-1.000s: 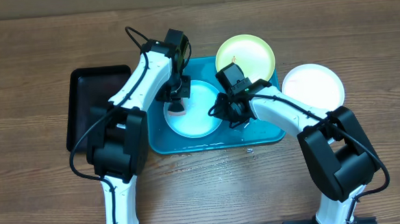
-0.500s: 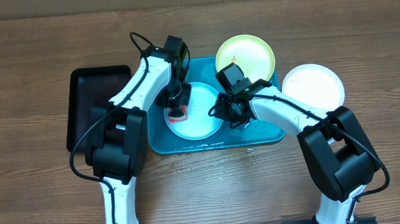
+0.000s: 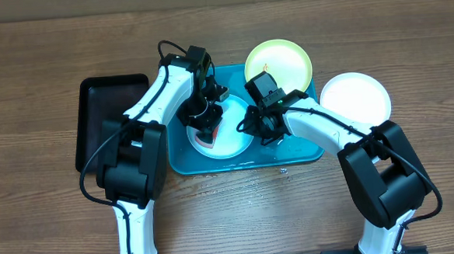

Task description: Clean dirty plates on tray and stack at the side

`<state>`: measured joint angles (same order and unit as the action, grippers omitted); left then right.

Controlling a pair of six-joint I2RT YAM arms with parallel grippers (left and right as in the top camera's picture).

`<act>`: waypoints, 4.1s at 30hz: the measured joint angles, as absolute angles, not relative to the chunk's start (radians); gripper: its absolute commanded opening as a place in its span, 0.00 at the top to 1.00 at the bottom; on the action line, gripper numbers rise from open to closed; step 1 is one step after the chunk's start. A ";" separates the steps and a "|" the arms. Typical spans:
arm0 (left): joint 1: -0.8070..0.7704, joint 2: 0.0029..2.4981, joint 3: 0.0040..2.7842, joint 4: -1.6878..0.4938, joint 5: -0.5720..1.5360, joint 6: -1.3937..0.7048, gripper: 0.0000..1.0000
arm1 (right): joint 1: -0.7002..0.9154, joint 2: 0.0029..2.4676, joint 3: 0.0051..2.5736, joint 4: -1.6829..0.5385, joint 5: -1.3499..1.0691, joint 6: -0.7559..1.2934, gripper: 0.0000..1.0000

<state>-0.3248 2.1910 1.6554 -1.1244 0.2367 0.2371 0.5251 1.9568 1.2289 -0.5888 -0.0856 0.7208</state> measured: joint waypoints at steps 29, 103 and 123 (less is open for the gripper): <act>-0.353 2.202 1.991 -1.107 -0.249 -0.187 0.96 | 0.521 1.955 1.229 -0.582 -0.071 0.732 0.91; -0.352 2.201 2.089 -1.333 -0.194 -0.286 0.96 | 0.999 1.608 1.240 -0.988 1.431 0.601 0.96; -0.352 2.201 2.089 -1.347 -0.194 -0.286 0.96 | 0.243 1.608 1.238 -0.896 0.044 0.505 0.96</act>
